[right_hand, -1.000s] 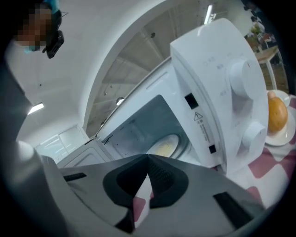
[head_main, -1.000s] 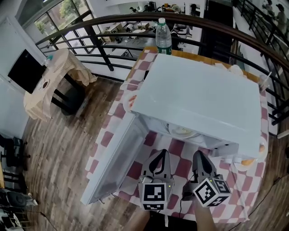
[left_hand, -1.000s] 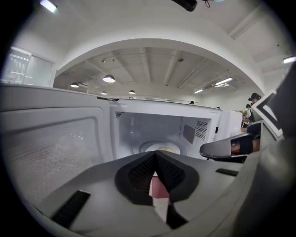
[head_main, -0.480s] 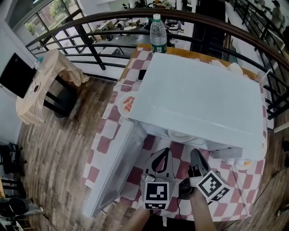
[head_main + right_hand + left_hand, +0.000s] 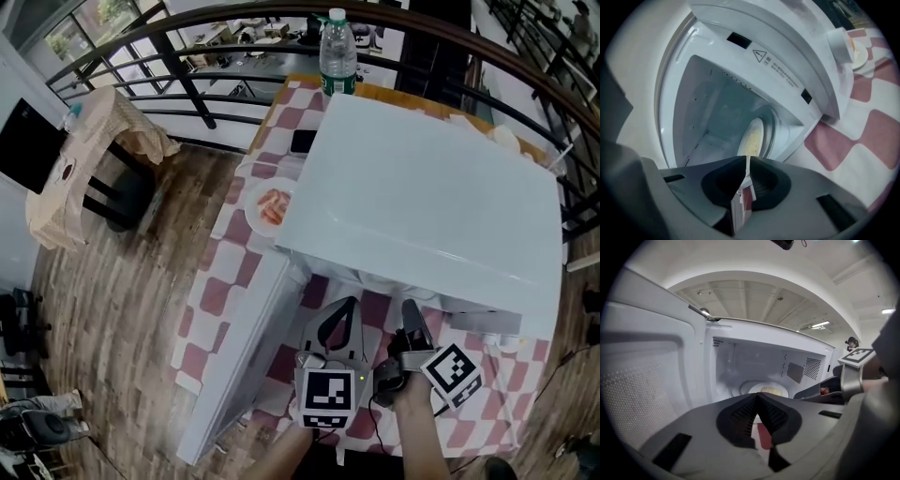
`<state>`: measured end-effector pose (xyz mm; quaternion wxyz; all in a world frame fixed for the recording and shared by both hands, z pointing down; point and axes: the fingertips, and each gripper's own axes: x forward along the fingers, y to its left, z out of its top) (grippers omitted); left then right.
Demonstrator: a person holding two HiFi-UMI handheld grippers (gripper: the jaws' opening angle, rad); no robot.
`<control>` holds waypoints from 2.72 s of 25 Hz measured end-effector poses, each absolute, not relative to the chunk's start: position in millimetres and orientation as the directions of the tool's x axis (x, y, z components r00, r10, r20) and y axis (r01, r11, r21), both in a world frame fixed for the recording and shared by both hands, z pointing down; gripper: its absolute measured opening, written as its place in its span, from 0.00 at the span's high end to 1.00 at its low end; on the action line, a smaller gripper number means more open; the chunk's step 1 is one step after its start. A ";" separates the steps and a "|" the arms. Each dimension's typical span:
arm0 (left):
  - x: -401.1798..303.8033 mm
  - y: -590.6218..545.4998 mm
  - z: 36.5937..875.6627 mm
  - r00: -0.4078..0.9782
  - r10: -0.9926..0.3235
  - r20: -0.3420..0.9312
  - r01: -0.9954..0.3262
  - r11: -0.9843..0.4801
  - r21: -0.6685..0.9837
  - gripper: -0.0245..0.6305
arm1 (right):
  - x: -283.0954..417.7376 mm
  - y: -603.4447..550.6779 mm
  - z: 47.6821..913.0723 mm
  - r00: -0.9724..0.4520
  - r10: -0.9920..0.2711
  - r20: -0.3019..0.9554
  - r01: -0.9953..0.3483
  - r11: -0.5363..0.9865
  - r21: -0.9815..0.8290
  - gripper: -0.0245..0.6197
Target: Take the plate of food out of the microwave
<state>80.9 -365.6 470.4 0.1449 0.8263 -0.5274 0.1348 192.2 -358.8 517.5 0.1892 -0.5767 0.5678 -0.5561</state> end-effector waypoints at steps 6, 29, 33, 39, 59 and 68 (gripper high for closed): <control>80.2 -370.1 473.8 0.413 -0.823 0.390 -0.909 -0.397 0.124 0.94 | 191.5 -364.3 533.0 -0.257 -0.838 0.481 -0.329 -0.392 -0.859 0.88; 78.5 -370.6 490.0 0.426 -0.810 0.404 -0.903 -0.406 0.139 0.94 | 196.4 -382.2 546.1 -0.252 -0.820 0.514 -0.236 -0.463 -0.855 0.79; 77.1 -368.9 490.7 0.425 -0.809 0.406 -0.904 -0.403 0.145 0.94 | 191.2 -382.9 549.3 -0.265 -0.813 0.518 -0.224 -0.470 -0.854 0.79; 72.6 -367.5 493.2 0.418 -0.810 0.411 -0.907 -0.395 0.145 0.94 | 189.3 -388.8 551.2 -0.259 -0.818 0.513 -0.216 -0.469 -0.857 0.80; 74.9 -357.2 492.0 0.415 -0.808 0.418 -0.908 -0.397 0.135 0.94 | 190.7 -369.2 547.6 -0.236 -0.817 0.526 -0.199 -0.489 -0.849 0.94; 85.4 -344.6 497.2 0.443 -0.786 0.431 -0.896 -0.406 0.180 0.94 | 200.1 -343.6 547.7 -0.229 -0.828 0.512 -0.161 -0.487 -0.859 0.94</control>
